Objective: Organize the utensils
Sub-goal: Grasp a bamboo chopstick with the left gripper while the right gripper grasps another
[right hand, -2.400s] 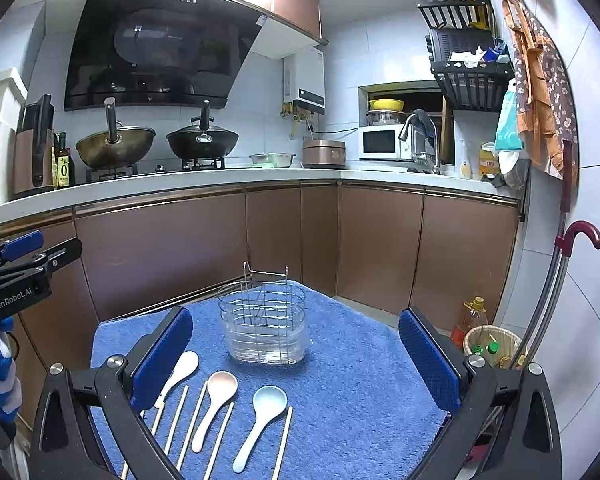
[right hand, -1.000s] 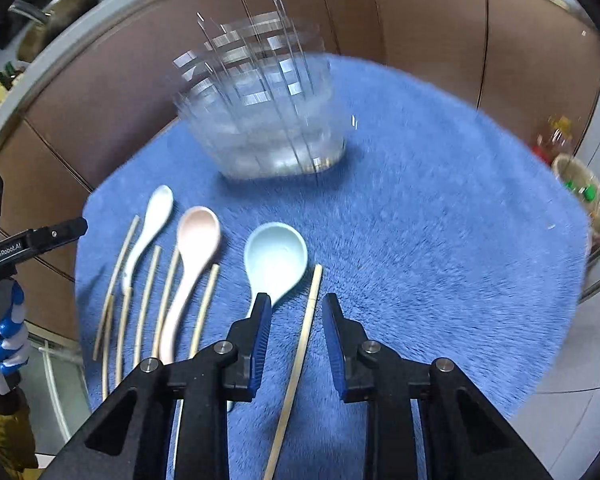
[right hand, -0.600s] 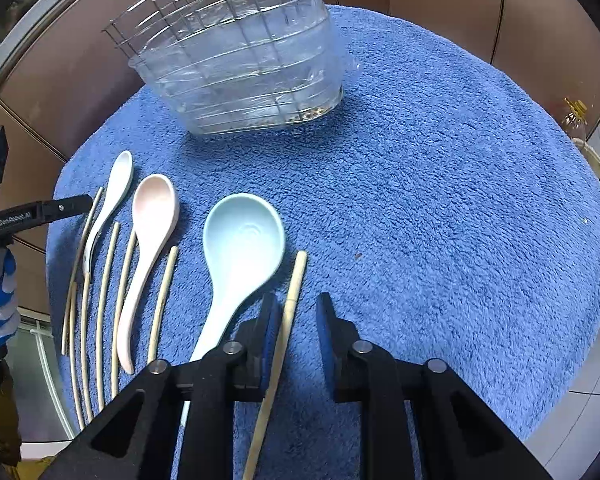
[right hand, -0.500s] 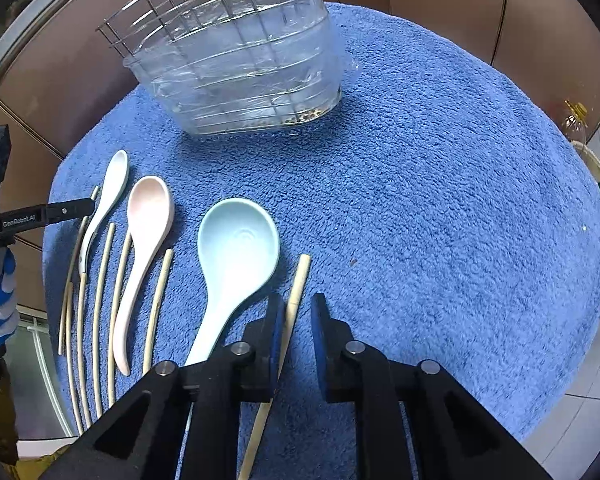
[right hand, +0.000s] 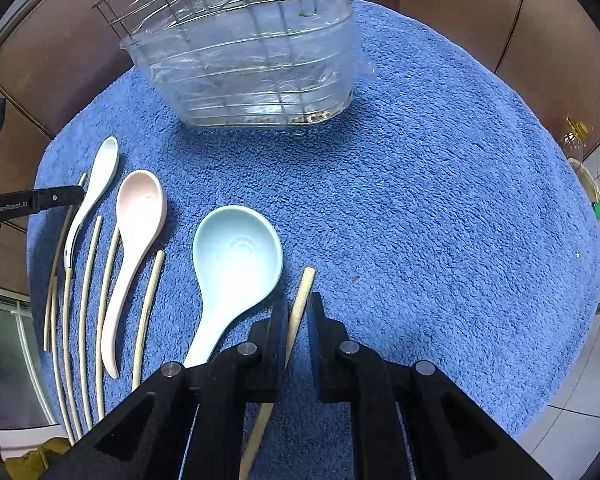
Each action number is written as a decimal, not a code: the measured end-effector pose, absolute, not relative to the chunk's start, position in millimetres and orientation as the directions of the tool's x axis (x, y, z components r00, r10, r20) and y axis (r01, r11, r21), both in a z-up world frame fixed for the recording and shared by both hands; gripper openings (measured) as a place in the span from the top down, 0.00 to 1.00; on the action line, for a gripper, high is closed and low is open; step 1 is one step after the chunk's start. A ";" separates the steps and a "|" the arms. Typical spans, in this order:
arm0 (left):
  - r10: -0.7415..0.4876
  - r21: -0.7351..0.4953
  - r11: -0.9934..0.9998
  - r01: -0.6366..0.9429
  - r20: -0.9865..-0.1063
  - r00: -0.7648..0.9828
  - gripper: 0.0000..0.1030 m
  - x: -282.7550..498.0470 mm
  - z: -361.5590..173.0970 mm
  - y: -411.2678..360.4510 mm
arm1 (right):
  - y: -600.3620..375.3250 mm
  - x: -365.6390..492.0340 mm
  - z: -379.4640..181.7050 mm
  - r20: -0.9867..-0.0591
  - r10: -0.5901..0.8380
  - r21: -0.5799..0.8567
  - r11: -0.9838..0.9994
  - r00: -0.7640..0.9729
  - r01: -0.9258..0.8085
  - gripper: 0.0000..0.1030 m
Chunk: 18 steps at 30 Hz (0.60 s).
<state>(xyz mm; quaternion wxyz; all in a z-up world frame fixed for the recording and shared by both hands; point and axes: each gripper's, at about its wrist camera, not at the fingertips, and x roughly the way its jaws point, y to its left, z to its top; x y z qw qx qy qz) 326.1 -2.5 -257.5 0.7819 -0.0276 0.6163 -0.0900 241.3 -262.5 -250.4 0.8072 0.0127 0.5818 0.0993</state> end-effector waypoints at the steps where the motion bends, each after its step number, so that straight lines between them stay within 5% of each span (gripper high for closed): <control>1: -0.177 -0.157 0.982 0.103 -0.957 0.229 0.94 325.3 -256.8 0.5 | -264.3 240.6 -248.4 -0.934 0.182 0.144 0.979 0.308 -0.143 0.93; 9: -0.215 -0.190 0.976 0.106 -0.914 0.344 0.96 296.1 -234.7 22.7 | -282.4 210.7 -213.0 -0.892 0.226 0.180 0.972 0.391 -0.152 0.94; 18: -0.333 -0.291 0.941 0.171 -0.723 0.605 0.96 250.5 -153.5 46.4 | -300.4 162.3 -139.9 -0.760 0.280 0.208 0.960 0.587 -0.189 0.94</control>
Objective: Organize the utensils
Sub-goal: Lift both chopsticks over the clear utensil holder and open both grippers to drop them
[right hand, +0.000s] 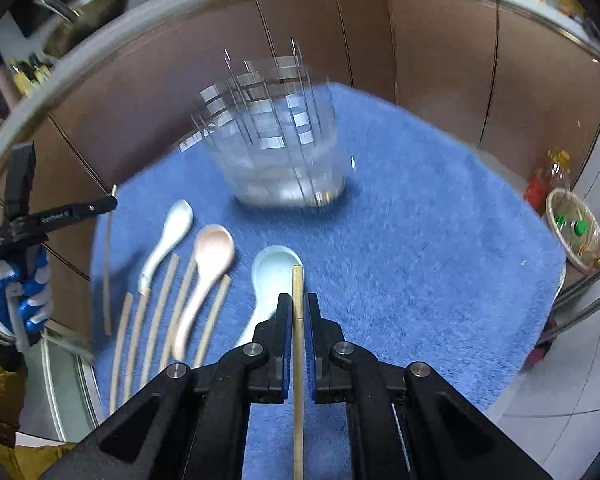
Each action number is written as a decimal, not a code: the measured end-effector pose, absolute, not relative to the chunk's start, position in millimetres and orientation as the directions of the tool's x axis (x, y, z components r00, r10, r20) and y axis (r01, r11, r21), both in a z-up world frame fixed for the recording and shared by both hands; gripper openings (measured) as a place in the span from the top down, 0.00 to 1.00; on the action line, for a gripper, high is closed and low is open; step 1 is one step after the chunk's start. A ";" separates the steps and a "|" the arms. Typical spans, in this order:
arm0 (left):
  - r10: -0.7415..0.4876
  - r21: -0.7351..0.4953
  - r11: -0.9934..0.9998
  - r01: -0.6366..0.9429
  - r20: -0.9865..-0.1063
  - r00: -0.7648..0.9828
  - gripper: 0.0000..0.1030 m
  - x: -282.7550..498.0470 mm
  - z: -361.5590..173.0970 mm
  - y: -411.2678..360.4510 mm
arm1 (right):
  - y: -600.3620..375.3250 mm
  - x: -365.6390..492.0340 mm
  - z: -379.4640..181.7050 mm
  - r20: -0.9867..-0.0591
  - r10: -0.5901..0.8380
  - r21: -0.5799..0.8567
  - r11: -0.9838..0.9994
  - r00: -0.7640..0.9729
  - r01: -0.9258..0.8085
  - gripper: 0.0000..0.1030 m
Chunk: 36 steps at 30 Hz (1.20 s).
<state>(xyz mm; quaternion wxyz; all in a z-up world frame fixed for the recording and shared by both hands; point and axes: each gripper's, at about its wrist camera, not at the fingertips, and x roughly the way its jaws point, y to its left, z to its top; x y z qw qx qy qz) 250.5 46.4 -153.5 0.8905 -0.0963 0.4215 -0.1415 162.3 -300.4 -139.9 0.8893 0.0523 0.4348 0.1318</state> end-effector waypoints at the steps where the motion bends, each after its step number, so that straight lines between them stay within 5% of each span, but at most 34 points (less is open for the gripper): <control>1: -0.345 -0.303 0.936 0.177 -0.702 0.623 0.95 247.3 -144.4 45.9 | -302.4 155.9 -128.9 -0.735 0.289 0.212 0.957 0.613 -0.197 0.94; 14: -0.456 -0.394 0.868 0.304 -0.388 0.801 0.96 255.3 5.1 -2.8 | -287.0 183.0 7.7 -0.352 0.326 0.211 0.941 0.877 -0.265 0.94; 23: -0.408 -0.340 0.890 0.304 -0.295 0.864 0.96 303.4 26.6 -62.4 | -277.2 248.7 30.1 -0.130 0.262 0.204 0.951 0.956 -0.233 0.94; 36: -0.285 -0.282 0.938 0.200 -0.302 0.910 0.96 359.0 -49.4 -104.2 | -280.6 321.9 -42.7 -0.135 0.162 0.201 0.971 0.978 -0.133 0.94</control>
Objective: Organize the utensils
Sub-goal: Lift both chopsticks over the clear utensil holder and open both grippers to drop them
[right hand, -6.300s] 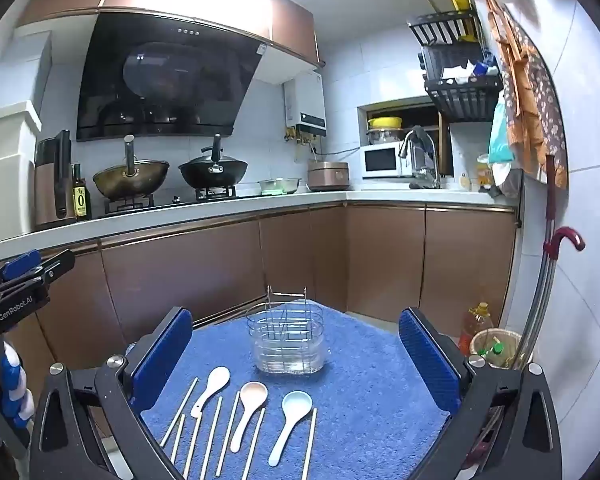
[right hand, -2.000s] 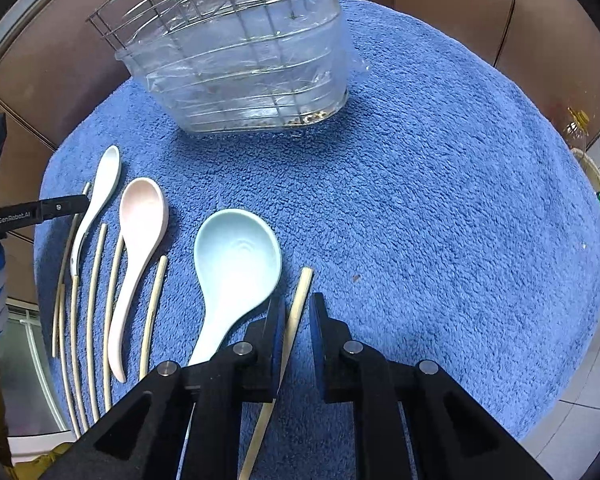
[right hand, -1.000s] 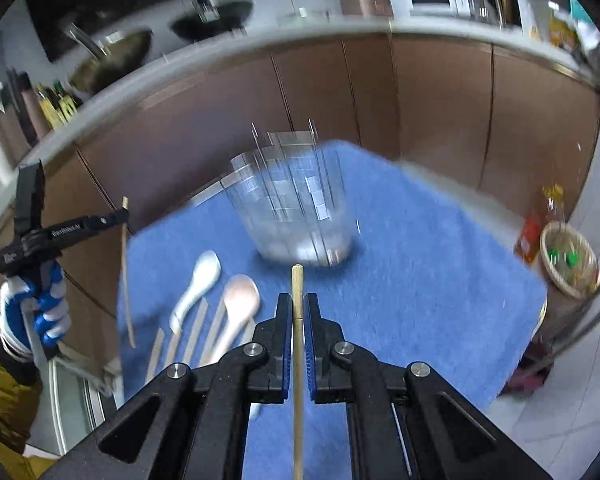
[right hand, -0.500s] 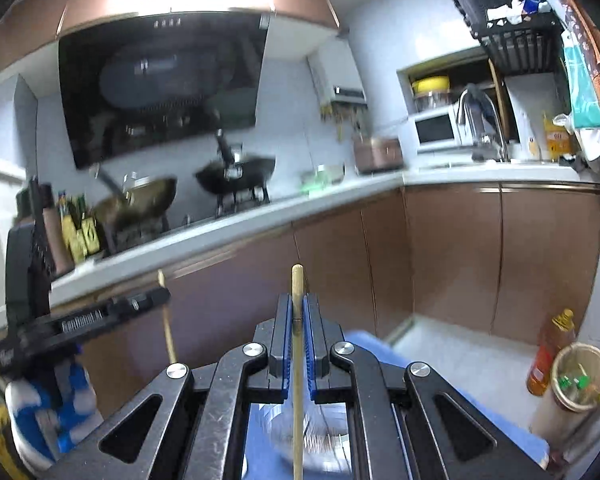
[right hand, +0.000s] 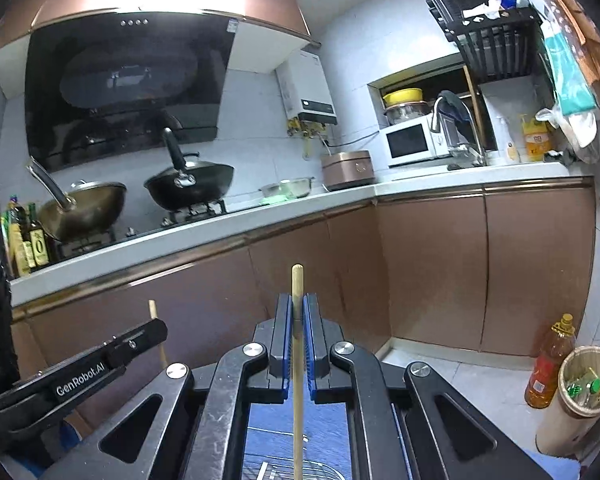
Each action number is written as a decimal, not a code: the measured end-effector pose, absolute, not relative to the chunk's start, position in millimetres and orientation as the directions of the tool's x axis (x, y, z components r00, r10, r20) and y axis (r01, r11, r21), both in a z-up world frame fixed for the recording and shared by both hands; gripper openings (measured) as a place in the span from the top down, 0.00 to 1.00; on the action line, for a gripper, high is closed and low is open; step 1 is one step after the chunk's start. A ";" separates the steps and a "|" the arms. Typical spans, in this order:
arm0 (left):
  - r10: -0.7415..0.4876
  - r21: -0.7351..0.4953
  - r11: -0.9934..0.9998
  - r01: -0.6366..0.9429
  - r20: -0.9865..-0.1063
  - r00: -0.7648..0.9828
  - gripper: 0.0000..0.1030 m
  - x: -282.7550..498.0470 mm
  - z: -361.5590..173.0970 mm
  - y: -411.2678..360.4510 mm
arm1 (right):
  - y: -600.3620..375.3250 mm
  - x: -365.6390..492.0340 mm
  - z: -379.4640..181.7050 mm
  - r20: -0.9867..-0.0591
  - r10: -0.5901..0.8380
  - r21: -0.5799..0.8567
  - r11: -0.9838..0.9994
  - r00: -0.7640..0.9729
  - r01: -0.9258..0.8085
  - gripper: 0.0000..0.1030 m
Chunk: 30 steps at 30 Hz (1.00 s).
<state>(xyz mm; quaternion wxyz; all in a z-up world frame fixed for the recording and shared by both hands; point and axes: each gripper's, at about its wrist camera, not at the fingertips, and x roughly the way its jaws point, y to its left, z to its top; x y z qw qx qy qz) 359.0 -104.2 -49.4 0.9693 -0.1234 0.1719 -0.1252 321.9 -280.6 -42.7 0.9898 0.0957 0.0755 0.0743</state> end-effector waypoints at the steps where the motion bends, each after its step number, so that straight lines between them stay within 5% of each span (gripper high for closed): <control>1: -0.277 -0.277 0.941 0.194 -0.302 0.912 0.96 359.9 -56.9 -106.2 | -280.6 322.1 -49.6 -0.143 0.163 0.203 0.970 0.976 -0.132 0.94; 8: -0.269 -0.240 0.950 0.200 -0.304 0.914 0.92 350.0 -82.3 -110.0 | -275.9 308.9 -73.9 -0.192 0.171 0.175 0.975 0.966 -0.138 0.93; 11: -0.272 -0.225 0.952 0.208 -0.304 0.913 0.74 338.8 -77.1 -105.2 | -278.4 299.3 -69.6 -0.201 0.180 0.171 0.974 0.963 -0.146 0.90; 17: -0.283 -0.178 0.955 0.238 -0.299 0.911 0.62 305.1 -51.8 -86.9 | -285.4 263.2 -44.7 -0.189 0.200 0.182 0.969 0.961 -0.166 0.84; 30: -0.342 -0.209 0.940 0.272 -0.551 0.761 0.62 233.3 -65.8 -17.6 | -268.2 173.6 -28.4 -0.328 0.282 0.148 0.958 0.902 -0.246 0.80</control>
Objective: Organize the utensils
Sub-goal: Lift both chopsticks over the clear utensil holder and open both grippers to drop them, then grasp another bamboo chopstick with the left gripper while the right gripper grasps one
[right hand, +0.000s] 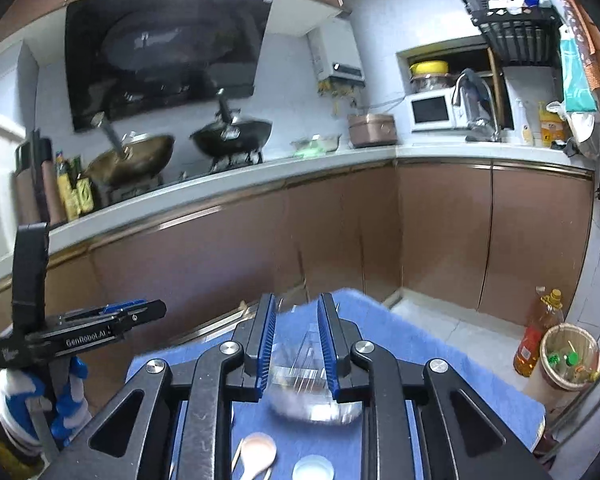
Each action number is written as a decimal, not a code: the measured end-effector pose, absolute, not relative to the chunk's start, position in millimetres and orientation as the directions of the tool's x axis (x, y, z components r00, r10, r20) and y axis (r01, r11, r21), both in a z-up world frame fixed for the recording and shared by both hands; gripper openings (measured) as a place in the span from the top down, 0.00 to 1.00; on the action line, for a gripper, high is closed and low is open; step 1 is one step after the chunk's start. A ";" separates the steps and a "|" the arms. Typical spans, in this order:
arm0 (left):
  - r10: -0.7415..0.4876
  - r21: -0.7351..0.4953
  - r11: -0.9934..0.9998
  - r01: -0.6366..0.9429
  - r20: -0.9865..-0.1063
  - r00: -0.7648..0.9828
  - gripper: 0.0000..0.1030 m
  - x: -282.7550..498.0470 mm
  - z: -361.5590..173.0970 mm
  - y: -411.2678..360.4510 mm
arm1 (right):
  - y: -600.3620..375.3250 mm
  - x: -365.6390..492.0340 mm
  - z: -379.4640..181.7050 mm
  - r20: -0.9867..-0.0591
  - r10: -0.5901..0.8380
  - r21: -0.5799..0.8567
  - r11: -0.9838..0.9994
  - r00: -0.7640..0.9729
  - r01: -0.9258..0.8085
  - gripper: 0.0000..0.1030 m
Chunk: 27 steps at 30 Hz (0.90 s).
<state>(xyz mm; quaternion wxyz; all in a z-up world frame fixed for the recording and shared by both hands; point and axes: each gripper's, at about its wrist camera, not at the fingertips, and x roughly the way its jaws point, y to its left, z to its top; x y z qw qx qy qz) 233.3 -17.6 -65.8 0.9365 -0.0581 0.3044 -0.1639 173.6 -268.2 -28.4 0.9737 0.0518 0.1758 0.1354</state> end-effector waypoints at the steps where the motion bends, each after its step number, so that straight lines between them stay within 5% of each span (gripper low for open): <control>1: -0.352 -0.217 0.936 0.277 -0.567 0.745 0.62 228.7 -69.6 -14.1 | -263.3 168.4 -31.8 -0.354 0.285 0.139 0.958 0.891 -0.251 0.80; 13: -0.426 -0.370 0.904 0.213 -0.801 0.421 0.63 194.1 -168.3 19.7 | -235.1 170.5 -124.6 -0.695 0.392 0.264 0.919 0.602 -0.293 0.80; 27: -0.420 -0.413 0.907 0.082 -0.870 0.259 0.66 195.5 -233.2 20.3 | -222.4 197.2 -193.2 -0.812 0.410 0.336 0.910 0.415 -0.241 0.80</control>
